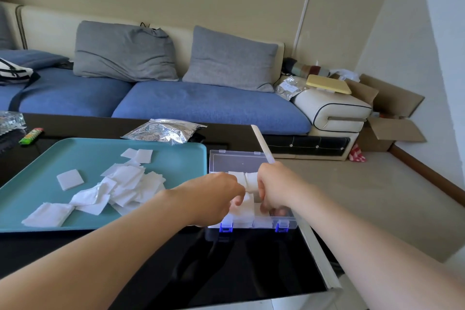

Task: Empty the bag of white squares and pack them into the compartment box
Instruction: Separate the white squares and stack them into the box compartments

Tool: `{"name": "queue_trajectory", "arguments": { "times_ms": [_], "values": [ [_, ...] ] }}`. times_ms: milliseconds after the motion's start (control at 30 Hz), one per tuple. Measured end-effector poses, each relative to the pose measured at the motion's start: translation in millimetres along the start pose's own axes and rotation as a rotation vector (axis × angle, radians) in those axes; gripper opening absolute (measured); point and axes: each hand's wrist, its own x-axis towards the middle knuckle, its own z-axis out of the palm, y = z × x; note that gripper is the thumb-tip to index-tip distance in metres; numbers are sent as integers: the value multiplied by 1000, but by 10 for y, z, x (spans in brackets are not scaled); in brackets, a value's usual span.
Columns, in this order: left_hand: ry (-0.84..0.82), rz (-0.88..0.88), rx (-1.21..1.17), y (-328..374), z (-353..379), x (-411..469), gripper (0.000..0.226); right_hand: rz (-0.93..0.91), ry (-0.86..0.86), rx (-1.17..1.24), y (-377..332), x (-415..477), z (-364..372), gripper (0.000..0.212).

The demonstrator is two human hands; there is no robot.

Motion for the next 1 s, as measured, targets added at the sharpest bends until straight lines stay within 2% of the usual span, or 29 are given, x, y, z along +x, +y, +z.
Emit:
{"name": "queue_trajectory", "arguments": {
  "times_ms": [100, 200, 367, 467, 533, 733, 867, 1000],
  "values": [
    [72, -48, -78, -121, -105, -46, 28, -27, 27, -21, -52, -15, -49, 23],
    [116, -192, -34, -289, -252, -124, 23, -72, 74, -34, -158, -30, -147, 14],
    [14, -445, 43, -682, -398, -345, 24, -201, 207, -25, -559, 12, -184, 18],
    [-61, -511, 39, -925, -436, -456, 28, -257, 217, 22, -856, 78, -128, 8],
    [-86, -561, 16, -1076, -436, -518, 28, -300, 212, 30, -1058, 119, -100, 13],
    [-17, -611, -10, -1325, -455, -605, 35, -385, 171, 45, -1542, 375, 110, 18],
    [7, -626, -60, -1540, -352, -666, 46, -393, 125, 138, -1769, 556, 235, 8],
    [-37, -639, -97, -1702, -264, -730, 50, -397, 105, 148, -1920, 635, 318, 31]
  ]
}}
